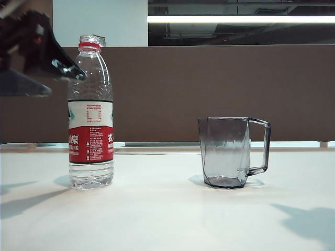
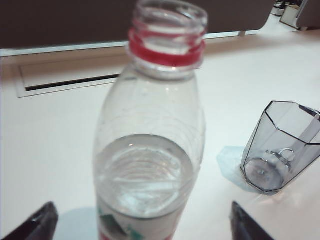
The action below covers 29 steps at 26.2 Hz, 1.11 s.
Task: Pick up the mineral water bottle with the left hand on the table and pour water into the mug until it's half full.
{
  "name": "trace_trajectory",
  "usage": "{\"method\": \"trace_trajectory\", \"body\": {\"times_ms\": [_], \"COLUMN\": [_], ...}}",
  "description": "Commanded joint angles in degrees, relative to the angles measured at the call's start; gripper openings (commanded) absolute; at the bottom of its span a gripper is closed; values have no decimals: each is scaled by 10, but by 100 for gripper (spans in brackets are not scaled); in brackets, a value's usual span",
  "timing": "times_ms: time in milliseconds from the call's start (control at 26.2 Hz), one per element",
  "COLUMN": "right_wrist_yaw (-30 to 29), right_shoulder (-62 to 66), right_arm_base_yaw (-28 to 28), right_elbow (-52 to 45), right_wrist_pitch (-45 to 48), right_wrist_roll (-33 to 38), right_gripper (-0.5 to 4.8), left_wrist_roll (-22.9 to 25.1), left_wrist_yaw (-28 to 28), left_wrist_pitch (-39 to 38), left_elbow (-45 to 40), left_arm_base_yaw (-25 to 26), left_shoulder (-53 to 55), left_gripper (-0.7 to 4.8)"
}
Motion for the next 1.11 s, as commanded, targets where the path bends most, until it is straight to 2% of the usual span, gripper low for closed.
{"method": "trace_trajectory", "body": {"times_ms": [38,115,688,1109], "right_wrist_yaw": [-16,-16,-15,-15], "right_shoulder": [0,0,0,0], "right_arm_base_yaw": [1,1,1,1], "right_elbow": [4,4,4,4], "right_wrist_pitch": [-4,-9,-15,-23], "right_wrist_roll": [4,4,4,4], "right_gripper": [-2,-2,-2,-2], "left_wrist_roll": [3,16,15,14], "left_wrist_yaw": [7,7,33,40], "left_wrist_pitch": [76,102,280,308], "left_elbow": [1,1,2,70], "left_arm_base_yaw": [-1,-1,-1,-1], "left_shoulder": [60,89,236,345], "left_gripper": [479,479,479,479]}}
